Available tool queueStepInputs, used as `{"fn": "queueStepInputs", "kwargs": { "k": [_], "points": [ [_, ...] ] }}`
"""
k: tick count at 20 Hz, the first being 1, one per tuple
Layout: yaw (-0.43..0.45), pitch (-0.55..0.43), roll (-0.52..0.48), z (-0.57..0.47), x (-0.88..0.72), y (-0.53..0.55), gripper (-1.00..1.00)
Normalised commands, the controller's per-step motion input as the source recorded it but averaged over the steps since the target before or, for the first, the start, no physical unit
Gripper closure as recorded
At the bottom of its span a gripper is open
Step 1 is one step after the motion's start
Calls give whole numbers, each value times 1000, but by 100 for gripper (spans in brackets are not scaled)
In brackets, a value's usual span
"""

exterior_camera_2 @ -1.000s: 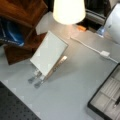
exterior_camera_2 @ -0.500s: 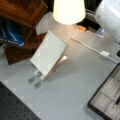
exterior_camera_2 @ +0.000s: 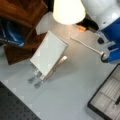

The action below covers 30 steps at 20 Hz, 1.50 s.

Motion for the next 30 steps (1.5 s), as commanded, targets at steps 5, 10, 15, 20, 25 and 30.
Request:
{"fn": "queueStepInputs", "kwargs": {
  "k": [5, 10, 15, 20, 25, 30],
  "points": [
    [291, 106, -639, 164, 272, -460, -100],
    [294, 84, -765, 48, 235, -508, -100],
    [177, 186, -734, -34, 236, -382, -100],
    [98, 169, -416, -49, 289, -262, -100],
    [27, 112, -195, -19, 262, -211, -100],
    [14, 89, -114, 25, 183, -202, -100]
  ]
}}
